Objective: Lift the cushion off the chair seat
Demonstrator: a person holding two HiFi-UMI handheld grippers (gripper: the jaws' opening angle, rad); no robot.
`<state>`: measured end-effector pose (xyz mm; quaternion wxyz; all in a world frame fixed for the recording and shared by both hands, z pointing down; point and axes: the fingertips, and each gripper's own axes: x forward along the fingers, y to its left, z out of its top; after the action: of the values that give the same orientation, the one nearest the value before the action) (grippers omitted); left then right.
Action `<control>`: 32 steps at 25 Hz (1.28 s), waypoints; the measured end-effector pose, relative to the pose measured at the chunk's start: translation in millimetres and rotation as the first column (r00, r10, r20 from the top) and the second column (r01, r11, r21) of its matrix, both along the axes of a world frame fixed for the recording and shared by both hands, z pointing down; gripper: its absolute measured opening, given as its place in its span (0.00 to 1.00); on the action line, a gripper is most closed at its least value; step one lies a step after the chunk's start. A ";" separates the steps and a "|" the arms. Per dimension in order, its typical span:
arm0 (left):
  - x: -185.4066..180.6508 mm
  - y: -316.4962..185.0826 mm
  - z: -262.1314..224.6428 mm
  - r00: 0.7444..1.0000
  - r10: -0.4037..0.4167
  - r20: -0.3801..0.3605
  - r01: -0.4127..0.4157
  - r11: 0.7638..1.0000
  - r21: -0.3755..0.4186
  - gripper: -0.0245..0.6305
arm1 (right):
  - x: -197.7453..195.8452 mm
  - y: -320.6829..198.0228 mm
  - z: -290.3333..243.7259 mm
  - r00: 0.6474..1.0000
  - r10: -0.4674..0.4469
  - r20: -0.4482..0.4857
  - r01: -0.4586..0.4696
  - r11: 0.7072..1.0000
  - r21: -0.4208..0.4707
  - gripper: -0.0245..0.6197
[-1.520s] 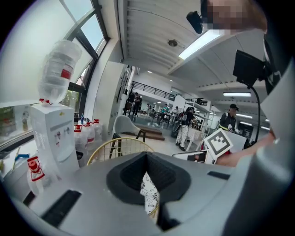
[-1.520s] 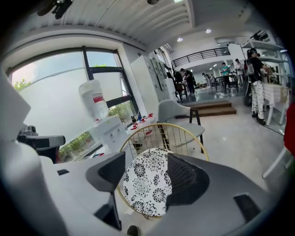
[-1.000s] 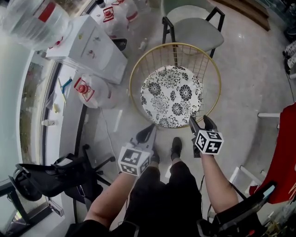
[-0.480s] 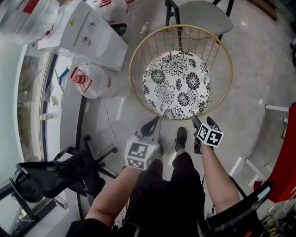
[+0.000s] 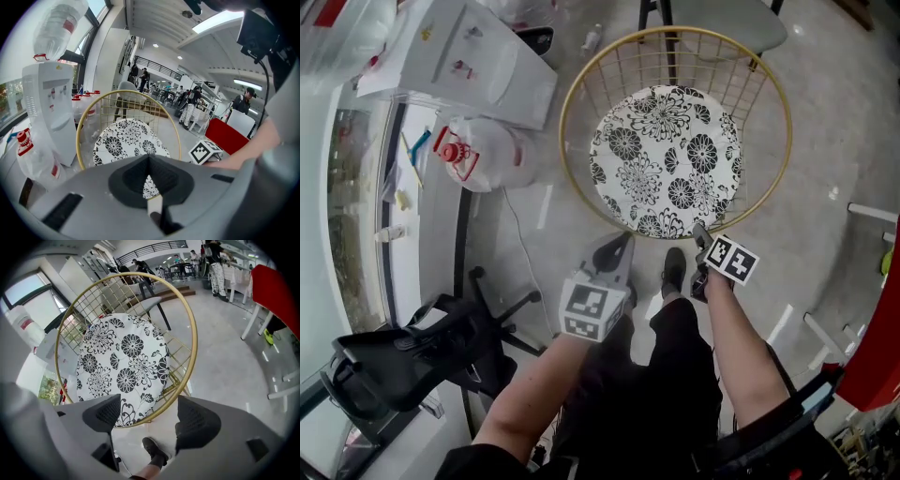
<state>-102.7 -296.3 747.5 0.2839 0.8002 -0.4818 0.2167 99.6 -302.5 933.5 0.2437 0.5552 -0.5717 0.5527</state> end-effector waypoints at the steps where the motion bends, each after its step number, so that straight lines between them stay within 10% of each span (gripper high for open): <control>1: -0.4 -0.8 3.2 1.000 0.002 0.000 -0.002 1.000 -0.002 0.05 | 0.6 0.9 5.9 1.000 0.017 0.001 -0.017 1.000 -0.013 0.61; 28: -1.4 -16.8 43.5 1.000 0.006 -0.018 -0.007 0.998 -0.070 0.05 | 12.1 4.4 77.3 0.978 0.210 -0.002 -0.207 0.965 -0.163 0.66; 32: -2.6 -22.1 39.5 0.999 -0.012 -0.046 0.008 0.997 -0.082 0.05 | 6.8 -3.9 65.7 0.978 0.206 0.031 -0.200 0.970 -0.137 0.50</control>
<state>-105.3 -318.4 787.0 0.3287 0.7902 -0.4699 0.2164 106.4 -306.4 999.2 0.2095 0.5806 -0.4791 0.6241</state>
